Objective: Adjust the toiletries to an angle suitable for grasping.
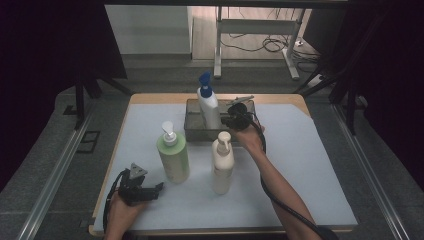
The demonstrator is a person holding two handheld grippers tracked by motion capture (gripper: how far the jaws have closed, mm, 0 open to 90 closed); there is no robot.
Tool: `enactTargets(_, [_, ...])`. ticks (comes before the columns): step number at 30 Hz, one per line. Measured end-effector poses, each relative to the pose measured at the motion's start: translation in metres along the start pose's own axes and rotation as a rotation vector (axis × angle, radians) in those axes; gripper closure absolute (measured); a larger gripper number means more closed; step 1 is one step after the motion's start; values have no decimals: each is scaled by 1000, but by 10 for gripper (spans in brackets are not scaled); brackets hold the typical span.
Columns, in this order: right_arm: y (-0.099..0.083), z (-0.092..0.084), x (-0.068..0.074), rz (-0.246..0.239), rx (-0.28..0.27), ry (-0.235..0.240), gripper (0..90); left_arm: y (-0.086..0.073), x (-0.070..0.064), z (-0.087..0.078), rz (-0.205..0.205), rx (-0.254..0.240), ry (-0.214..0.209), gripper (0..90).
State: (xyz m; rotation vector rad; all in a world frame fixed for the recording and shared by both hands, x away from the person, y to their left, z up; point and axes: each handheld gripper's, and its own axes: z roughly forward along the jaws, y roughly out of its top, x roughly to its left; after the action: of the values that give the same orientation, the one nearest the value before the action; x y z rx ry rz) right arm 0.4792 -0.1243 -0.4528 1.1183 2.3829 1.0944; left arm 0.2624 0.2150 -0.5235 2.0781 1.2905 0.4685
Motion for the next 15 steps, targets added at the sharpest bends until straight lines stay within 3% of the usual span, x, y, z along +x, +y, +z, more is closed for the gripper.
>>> enactTargets(9, [-1,6,-1,15,26,-11,882,0,0,0,-1,1,-1,133])
enactTargets(14, [-3,5,-4,15,54,-46,855,0,0,0,-1,0,-1,133])
enactTargets(15, [-3,5,-6,21,53,-31,855,0,0,0,-1,-1,0,133])
